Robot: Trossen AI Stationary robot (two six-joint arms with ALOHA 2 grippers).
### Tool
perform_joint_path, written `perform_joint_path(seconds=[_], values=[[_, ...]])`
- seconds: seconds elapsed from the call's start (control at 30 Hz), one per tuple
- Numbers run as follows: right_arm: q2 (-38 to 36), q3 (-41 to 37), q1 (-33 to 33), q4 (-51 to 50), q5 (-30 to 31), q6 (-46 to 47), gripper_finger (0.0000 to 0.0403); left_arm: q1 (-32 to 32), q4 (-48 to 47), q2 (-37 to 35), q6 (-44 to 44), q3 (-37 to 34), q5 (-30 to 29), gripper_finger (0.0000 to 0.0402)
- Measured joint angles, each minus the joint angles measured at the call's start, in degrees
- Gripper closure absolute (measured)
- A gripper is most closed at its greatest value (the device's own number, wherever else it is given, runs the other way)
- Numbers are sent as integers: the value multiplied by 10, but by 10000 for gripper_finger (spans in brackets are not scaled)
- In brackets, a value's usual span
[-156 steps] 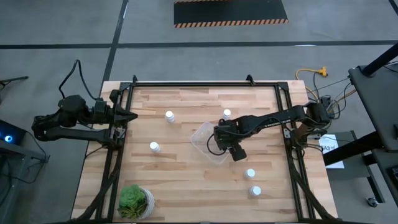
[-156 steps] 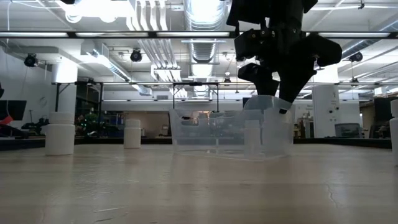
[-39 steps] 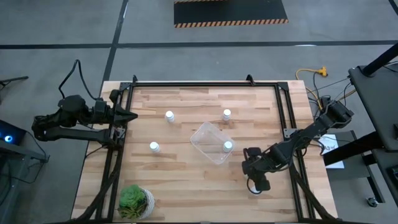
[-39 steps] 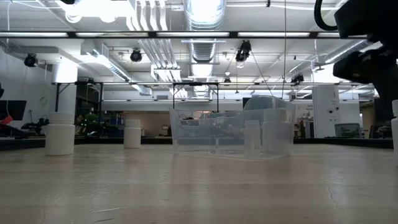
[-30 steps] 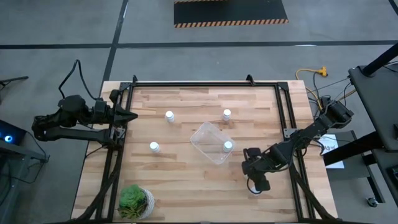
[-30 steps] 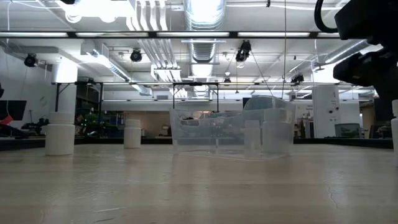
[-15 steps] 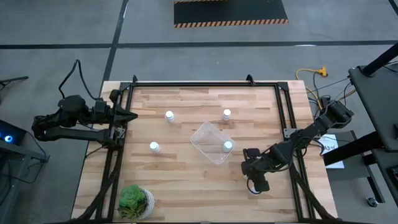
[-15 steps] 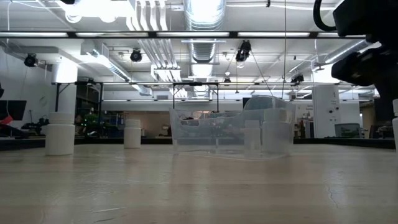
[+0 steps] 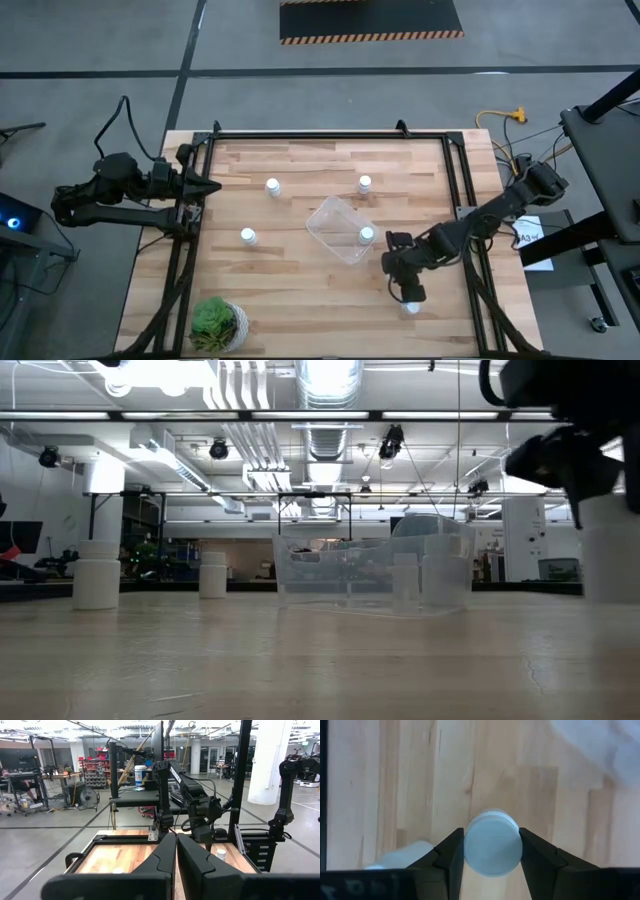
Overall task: Pick and place pill bottles into a basket
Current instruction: Put the white pill bottle into the transparent bin
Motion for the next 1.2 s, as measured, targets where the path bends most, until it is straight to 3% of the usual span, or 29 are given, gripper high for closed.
perform_joint_path(seconds=[0.73,1.2], values=[[5,197,-145,-180,-13,-138,258,0,0,0,0,0,0,402],[147,355,-172,-221,-15,-243,258,0,0,0,0,0,0,402]])
